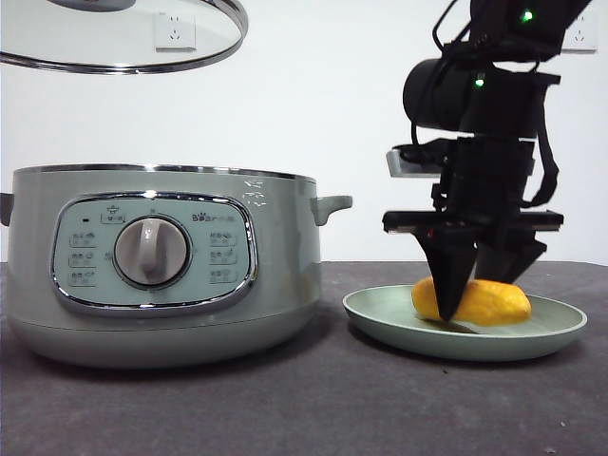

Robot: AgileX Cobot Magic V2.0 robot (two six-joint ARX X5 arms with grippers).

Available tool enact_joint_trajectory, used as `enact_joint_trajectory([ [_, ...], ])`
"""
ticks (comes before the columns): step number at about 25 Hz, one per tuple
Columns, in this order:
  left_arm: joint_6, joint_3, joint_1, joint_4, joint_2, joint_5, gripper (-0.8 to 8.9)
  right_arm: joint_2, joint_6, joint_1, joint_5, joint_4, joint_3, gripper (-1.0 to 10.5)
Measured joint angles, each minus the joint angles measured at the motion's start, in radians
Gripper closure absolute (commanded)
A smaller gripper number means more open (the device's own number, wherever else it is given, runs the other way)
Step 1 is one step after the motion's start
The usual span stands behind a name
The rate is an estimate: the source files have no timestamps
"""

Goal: Take the corn out from the steamer,put the corn on the plate,close the lid

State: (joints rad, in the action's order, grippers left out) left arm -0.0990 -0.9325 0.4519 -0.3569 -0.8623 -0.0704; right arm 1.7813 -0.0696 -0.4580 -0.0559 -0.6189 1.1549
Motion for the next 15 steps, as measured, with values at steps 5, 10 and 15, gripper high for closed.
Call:
enact_joint_trajectory([
  [5, 0.000, 0.000, 0.000, 0.008, -0.014, 0.000, 8.22, 0.000, -0.002, 0.000, 0.002, 0.008, -0.002, 6.4],
  [10, 0.000, 0.000, 0.000, 0.025, -0.032, 0.000, 8.22, 0.000, -0.009, 0.000, 0.002, 0.006, -0.002, 5.3],
  [15, 0.000, 0.000, 0.000, 0.034, -0.058, 0.001, 8.22, 0.000, -0.017, 0.000, 0.002, 0.003, -0.002, 5.3],
])
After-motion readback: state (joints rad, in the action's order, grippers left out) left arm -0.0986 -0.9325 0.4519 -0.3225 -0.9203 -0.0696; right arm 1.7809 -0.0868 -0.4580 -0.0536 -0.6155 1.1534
